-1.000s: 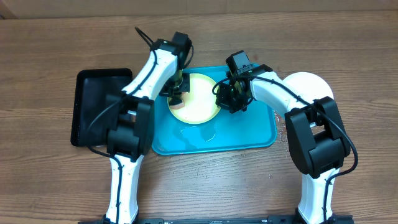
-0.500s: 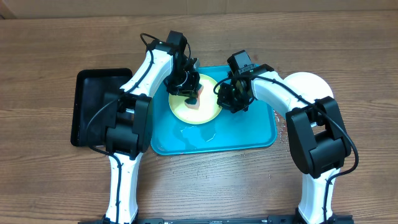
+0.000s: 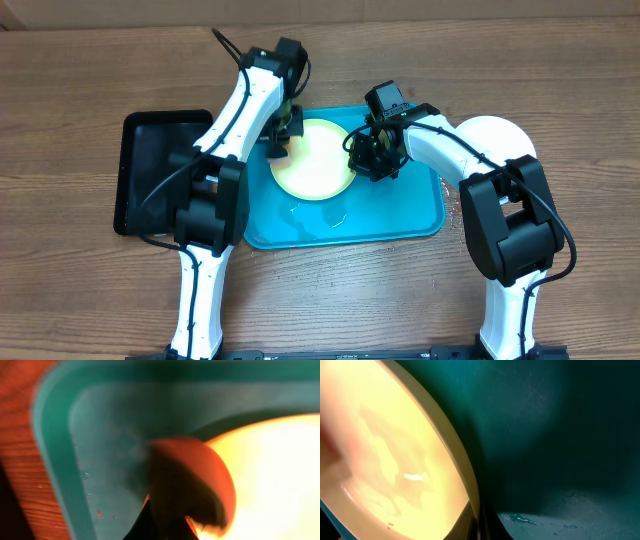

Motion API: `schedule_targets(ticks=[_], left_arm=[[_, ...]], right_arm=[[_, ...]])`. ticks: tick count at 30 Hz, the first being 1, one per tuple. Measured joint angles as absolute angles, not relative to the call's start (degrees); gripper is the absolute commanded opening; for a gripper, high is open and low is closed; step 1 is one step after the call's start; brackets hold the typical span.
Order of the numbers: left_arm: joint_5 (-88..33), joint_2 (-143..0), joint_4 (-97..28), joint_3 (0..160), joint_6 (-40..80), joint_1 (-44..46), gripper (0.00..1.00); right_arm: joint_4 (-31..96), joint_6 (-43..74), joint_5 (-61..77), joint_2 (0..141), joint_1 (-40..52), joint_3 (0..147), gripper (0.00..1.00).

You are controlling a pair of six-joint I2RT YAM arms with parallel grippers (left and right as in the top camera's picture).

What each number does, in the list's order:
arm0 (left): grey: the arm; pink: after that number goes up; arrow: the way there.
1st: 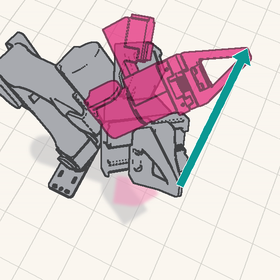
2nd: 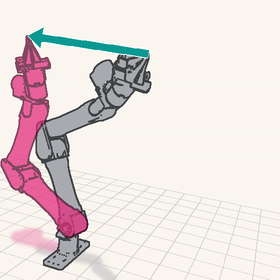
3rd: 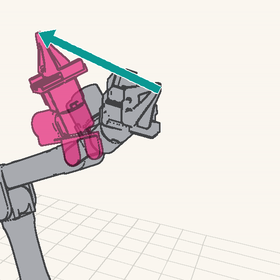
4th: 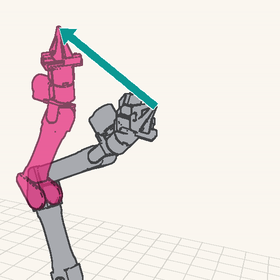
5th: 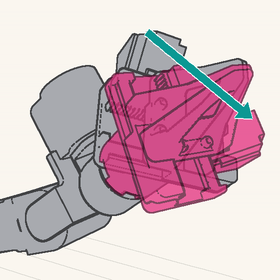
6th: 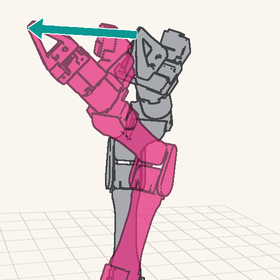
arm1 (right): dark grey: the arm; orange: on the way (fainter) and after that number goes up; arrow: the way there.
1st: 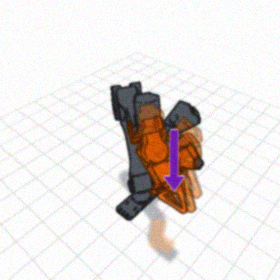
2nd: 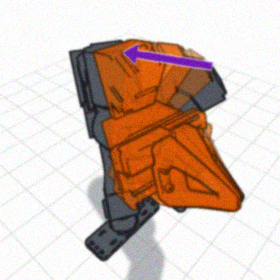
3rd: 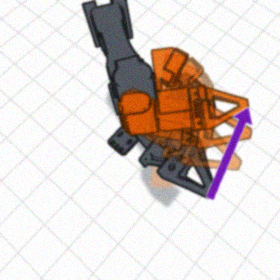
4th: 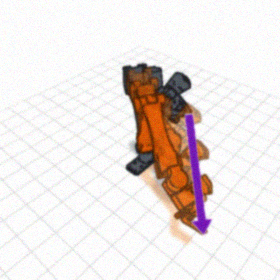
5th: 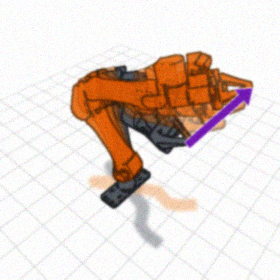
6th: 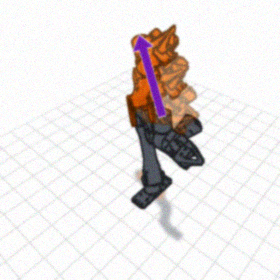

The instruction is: Clean dirty plates on tray and stack at the side

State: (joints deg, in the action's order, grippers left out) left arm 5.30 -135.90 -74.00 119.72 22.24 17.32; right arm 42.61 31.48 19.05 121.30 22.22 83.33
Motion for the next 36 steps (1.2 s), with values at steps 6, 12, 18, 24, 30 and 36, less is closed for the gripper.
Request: schedule_targets(ticks=[6,12,18,24,30,36], left_arm=[[2.0,-136.3,-83.8,134.2,19.7,14.9,0.04],[1.5,-136.3,-90.7,146.0,19.1,10.5,0.04],[1.5,-136.3,-91.9,146.8,19.1,6.6,0.04],[1.5,-136.3,-92.1,146.8,19.1,6.0,0.04],[1.3,-136.3,-92.1,146.8,19.0,6.0,0.04],[1.1,-136.3,-92.2,146.8,19.0,6.0,0.04]], right_arm=[[43.5,31.2,19.0,121.3,22.2,83.4,0.04],[49.7,28.4,16.6,121.0,22.2,84.8,0.04],[53.3,27.3,5.0,115.9,23.9,84.8,0.04],[56.3,27.5,-15.5,104.5,30.4,84.8,0.04],[60.9,29.5,-39.0,99.5,40.5,84.9,0.04],[68.3,36.3,-55.1,99.6,47.2,84.9,0.04]])
